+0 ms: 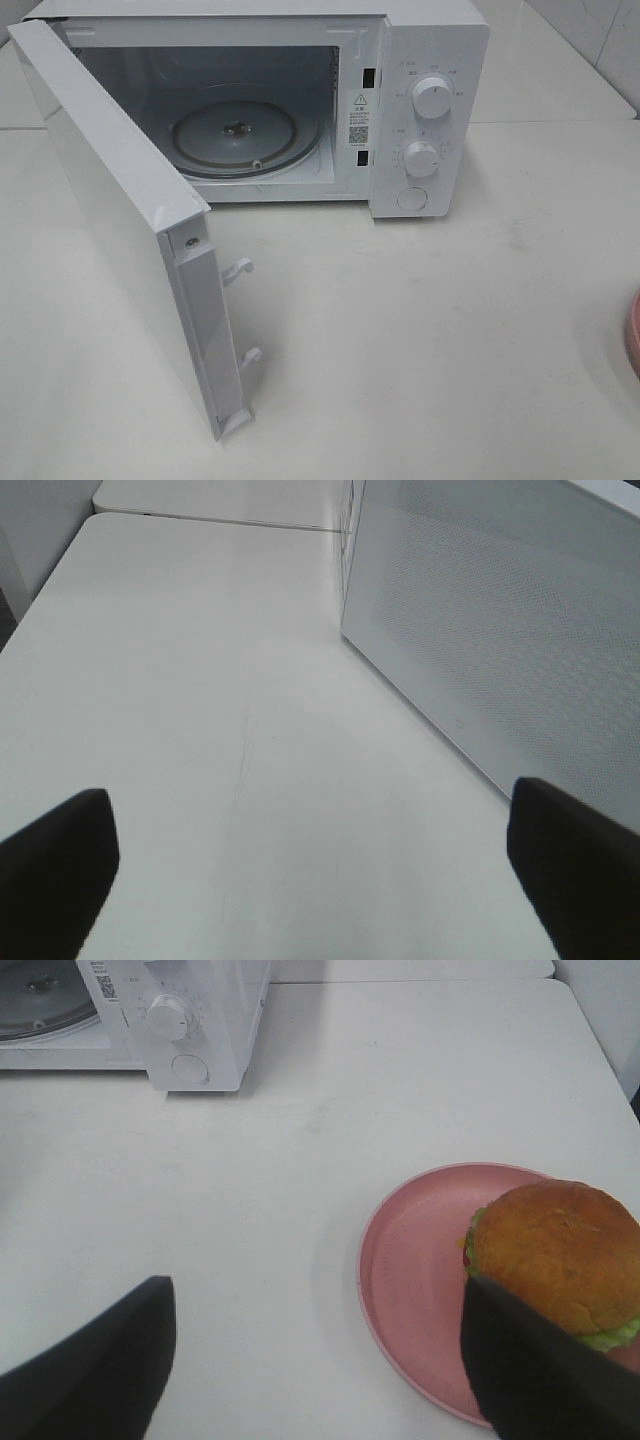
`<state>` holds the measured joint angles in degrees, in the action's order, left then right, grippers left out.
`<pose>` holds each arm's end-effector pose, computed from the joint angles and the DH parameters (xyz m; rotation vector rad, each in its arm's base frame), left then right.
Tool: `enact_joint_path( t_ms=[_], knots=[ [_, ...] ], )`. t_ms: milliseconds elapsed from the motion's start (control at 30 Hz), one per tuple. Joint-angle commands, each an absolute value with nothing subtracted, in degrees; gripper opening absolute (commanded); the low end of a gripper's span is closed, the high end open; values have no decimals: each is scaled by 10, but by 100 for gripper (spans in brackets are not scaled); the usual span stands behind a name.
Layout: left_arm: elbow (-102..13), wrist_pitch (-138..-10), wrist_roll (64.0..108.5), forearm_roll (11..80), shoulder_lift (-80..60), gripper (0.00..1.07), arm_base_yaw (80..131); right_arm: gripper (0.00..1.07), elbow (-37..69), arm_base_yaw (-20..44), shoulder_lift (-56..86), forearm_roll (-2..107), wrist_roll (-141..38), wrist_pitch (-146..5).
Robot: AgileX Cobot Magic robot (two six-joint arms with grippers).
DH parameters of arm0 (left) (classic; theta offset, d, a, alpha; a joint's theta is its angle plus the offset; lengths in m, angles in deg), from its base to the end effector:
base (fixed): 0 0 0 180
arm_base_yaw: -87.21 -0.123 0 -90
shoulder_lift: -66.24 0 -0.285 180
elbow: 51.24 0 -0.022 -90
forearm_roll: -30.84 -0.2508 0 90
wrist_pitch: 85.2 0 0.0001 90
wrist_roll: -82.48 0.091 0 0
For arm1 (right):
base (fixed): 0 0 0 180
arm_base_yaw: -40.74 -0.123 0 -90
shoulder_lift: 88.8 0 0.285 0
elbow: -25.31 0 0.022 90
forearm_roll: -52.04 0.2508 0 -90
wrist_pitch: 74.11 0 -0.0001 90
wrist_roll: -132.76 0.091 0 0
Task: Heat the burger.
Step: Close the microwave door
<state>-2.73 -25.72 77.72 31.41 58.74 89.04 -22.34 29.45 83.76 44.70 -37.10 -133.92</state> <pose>-0.0048 -0.0006 0.2794 -0.0512 2.0160 -0.0850 -0.0053 -0.0113 0.2836 -0.0138 2.0000 0.0879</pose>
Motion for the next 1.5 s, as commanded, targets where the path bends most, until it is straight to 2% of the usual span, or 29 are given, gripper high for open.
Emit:
enact_joint_path(
  t_ms=[33, 200, 300, 333, 367, 433, 467, 533, 567, 600, 633, 667, 700, 733, 767, 800, 933, 1000, 1200, 1267, 1500],
  knots=[
    [-27, -261, 775, 316, 600, 98, 888, 75, -225, 297, 852, 446, -382, -1336],
    [-34, -270, 775, 320, 597, 97, 888, 75, -225, 297, 852, 446, -382, -1336],
    [-49, -282, 775, 316, 576, 92, 888, 75, -225, 297, 852, 446, -382, -1336],
    [-51, -296, 775, 316, 556, 86, 888, 75, -225, 297, 852, 446, -382, -1336],
    [-51, -296, 775, 316, 556, 86, 888, 75, -225, 297, 852, 446, -382, -1336],
    [-51, -319, 775, 316, 522, 71, 888, 75, -225, 297, 852, 446, -382, -1336],
    [-51, -319, 775, 316, 522, 71, 888, 75, -225, 297, 852, 446, -382, -1336],
    [-51, -344, 775, 316, 472, 47, 888, 75, -225, 297, 852, 446, -382, -1336],
    [-51, -344, 775, 316, 472, 47, 888, 75, -225, 297, 852, 446, -382, -1336],
    [-51, -352, 775, 316, 456, 40, 888, 75, -225, 297, 852, 446, -382, -1336],
    [-51, -352, 775, 316, 456, 40, 888, 75, -225, 297, 852, 446, -382, -1336],
    [-51, -369, 775, 316, 429, 25, 888, 75, -225, 297, 852, 446, -382, -1336],
    [-51, -380, 775, 319, 415, 17, 888, 75, -225, 297, 852, 446, -382, -1336],
    [-51, -380, 775, 319, 415, 17, 888, 75, -225, 297, 852, 446, -382, -1336],
    [-51, -402, 777, 327, 392, 2, 889, 75, -225, 297, 852, 446, -382, -1336],
    [-51, -415, 782, 330, 380, 0, 889, 75, -225, 297, 852, 446, -382, -1336],
    [-39, -470, 805, 340, 349, 0, 889, 75, -225, 297, 852, 446, -382, -1336],
    [-2, -556, 848, 359, 312, 0, 889, 75, -225, 297, 852, 446, -382, -1336],
    [40, -652, 859, 394, 278, 0, 889, 75, -225, 297, 852, 446, -382, -1336],
    [80, -752, 859, 421, 238, 0, 889, 75, -225, 297, 852, 446, -382, -1336],
    [111, -867, 859, 429, 169, 0, 890, 75, -225, 297, 852, 446, -382, -1336]
  ],
)
